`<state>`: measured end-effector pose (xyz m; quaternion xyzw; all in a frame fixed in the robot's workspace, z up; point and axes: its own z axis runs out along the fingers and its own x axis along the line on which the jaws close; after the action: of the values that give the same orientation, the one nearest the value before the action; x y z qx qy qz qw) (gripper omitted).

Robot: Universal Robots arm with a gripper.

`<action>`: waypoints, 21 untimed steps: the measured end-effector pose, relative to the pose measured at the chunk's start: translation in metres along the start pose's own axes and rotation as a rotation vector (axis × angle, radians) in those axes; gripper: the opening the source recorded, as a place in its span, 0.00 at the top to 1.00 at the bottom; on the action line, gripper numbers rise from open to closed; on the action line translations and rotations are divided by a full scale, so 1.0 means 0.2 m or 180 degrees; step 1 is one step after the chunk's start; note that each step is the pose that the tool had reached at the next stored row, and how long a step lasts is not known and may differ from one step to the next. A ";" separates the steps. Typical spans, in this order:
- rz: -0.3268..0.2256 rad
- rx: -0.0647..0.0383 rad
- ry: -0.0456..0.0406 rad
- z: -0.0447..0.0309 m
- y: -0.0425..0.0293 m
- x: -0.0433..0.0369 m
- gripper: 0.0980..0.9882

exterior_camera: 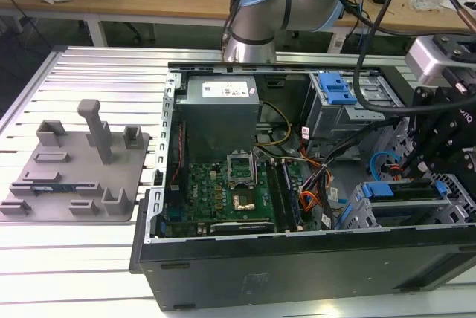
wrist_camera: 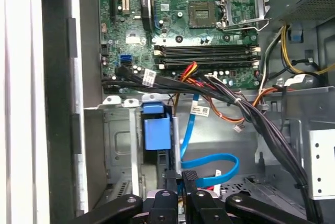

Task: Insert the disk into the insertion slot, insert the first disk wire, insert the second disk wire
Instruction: 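Insert the second disk wire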

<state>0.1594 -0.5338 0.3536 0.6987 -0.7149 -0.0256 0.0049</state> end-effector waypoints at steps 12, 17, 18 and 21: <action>0.0000 -0.0001 0.0000 0.000 0.003 0.024 0.93; 0.0000 -0.0004 -0.0001 0.005 -0.011 0.024 0.93; 0.0000 -0.0005 -0.0001 0.005 -0.012 0.024 0.93; 0.0000 -0.0006 0.0000 0.007 -0.012 0.024 0.93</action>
<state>0.1617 -0.5386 0.3520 0.6987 -0.7149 -0.0263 0.0055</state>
